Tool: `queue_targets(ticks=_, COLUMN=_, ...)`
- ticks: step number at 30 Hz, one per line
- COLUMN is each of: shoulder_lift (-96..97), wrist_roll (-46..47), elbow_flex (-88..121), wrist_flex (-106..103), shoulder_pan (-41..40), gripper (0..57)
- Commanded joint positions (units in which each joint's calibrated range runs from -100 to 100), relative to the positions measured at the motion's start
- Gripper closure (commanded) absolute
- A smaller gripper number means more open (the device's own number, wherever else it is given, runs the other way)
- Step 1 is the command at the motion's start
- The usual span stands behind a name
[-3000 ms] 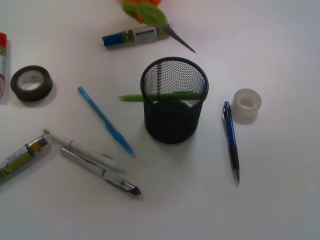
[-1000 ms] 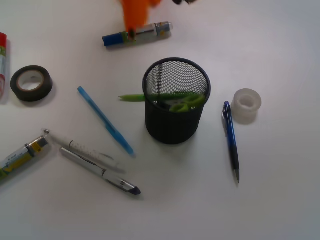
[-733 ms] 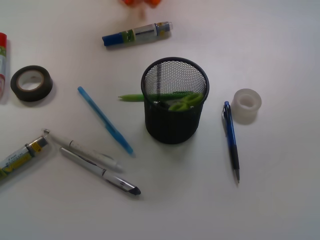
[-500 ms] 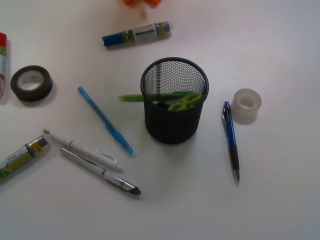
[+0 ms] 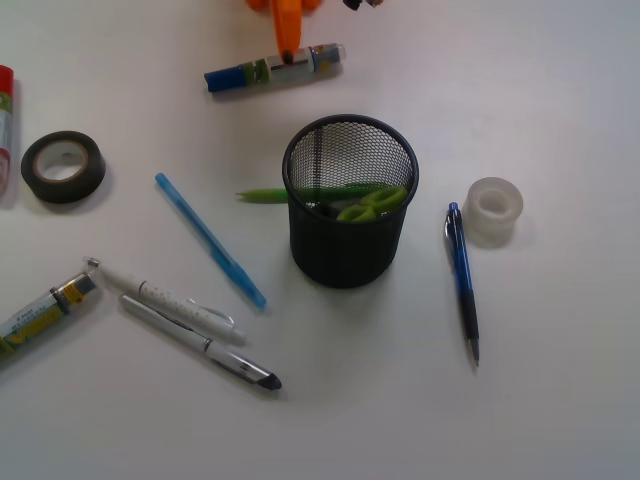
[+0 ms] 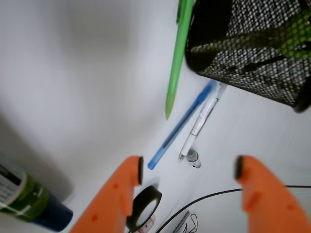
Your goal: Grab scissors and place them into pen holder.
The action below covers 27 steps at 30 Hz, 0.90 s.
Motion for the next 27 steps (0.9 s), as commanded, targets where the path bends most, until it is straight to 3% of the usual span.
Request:
queue_targets(ticks=1, shoulder_lift=-1.16, wrist_roll=-0.24, elbow_flex=-0.34, wrist_flex=3.42, shoulder_pan=-0.29, gripper=57.2)
queue_targets(ticks=27, shoulder_lift=-1.16, wrist_roll=-2.88, elbow_flex=0.47, wrist_flex=6.48, shoulder_pan=-0.74, gripper=57.2)
